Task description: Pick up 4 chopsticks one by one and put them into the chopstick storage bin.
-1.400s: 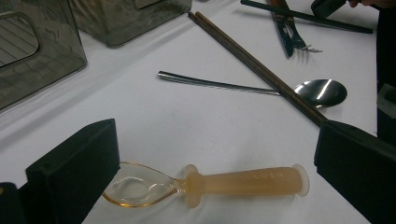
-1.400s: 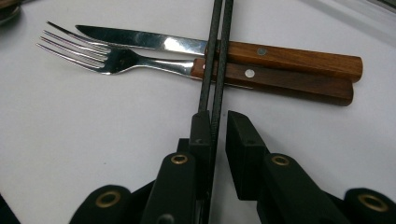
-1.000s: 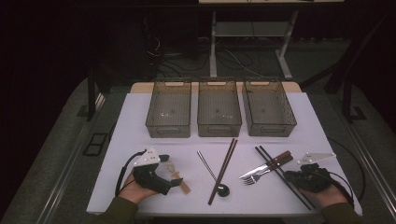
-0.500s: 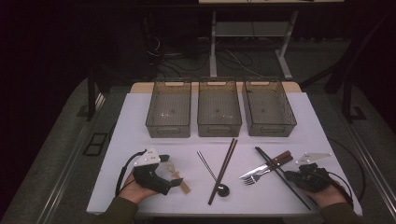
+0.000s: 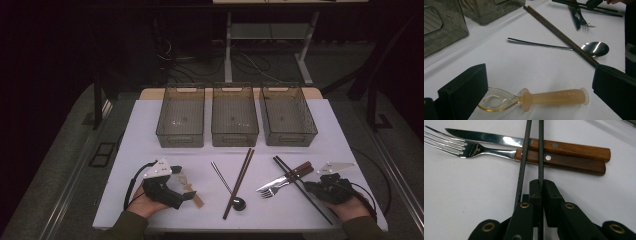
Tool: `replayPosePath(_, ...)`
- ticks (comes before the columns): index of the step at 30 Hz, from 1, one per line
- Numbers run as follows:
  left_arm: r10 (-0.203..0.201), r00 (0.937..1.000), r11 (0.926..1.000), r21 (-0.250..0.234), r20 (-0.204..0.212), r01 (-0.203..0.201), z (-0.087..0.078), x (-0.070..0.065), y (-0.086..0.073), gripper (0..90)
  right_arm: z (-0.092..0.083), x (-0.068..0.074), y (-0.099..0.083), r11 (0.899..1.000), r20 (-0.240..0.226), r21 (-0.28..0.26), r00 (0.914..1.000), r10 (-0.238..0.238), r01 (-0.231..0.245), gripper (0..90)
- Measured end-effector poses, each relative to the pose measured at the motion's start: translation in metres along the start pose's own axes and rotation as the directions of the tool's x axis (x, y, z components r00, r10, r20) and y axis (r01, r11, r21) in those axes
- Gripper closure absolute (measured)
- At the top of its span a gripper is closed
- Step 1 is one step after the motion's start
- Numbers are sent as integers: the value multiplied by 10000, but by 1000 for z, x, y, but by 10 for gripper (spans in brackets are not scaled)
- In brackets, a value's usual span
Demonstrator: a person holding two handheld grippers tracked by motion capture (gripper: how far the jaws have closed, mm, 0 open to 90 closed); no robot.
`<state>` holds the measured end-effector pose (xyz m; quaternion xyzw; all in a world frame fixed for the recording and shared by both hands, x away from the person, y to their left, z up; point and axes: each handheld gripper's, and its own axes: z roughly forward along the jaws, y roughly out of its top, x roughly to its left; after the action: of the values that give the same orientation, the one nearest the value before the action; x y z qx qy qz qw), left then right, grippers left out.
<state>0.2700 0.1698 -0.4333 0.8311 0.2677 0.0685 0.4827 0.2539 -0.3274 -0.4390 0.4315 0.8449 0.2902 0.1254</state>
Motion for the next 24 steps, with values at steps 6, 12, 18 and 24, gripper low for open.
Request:
replayPosePath(6,7,10000,10000,52,16,-7,0,0,0,0,-7,-3,1,9987,-95,-505,10000,-9,4,853)
replayPosePath(12,61,10000,10000,55,46,-62,0,0,0,0,-14,-5,5,9952,-363,-982,9993,-5,-30,853)
replayPosePath(18,-16,10000,10000,-50,82,16,-1,0,0,0,-16,-6,14,9910,-788,-1321,9968,112,-215,853)
replayPosePath(24,-63,9999,9997,-215,129,66,-1,0,-1,0,-14,-3,27,9868,-1090,-1585,9939,168,-341,853)
